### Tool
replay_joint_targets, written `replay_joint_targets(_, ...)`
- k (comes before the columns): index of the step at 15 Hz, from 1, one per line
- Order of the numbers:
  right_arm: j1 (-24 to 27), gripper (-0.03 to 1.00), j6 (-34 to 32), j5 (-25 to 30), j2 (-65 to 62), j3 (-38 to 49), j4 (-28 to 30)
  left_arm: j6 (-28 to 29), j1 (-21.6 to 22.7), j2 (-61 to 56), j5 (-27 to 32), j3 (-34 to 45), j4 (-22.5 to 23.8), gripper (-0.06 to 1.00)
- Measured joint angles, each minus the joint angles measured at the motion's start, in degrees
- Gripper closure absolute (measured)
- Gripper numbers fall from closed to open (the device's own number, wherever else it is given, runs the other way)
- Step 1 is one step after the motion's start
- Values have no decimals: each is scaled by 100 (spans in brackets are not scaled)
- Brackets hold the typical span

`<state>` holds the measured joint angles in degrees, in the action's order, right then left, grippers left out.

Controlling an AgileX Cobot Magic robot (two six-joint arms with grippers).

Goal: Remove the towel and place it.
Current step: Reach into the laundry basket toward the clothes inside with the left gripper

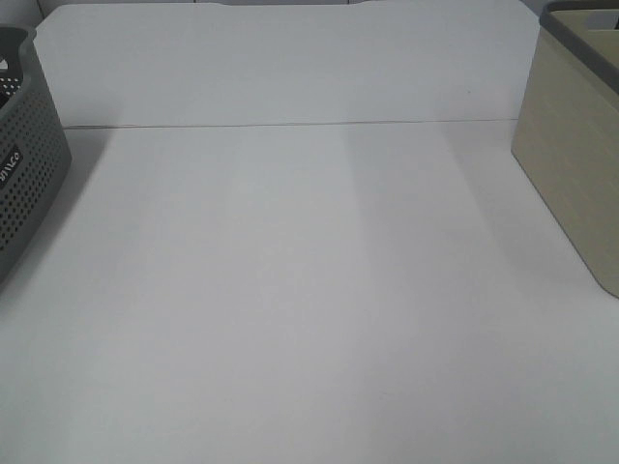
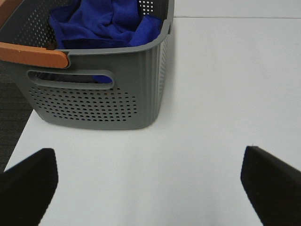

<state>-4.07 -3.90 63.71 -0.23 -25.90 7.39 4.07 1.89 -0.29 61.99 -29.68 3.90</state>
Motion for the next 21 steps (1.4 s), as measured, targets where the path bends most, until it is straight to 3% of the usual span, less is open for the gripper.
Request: replay_joint_targets(21,0,17,0,0,0,0,0,-6,0,0,0,0,6,-4)
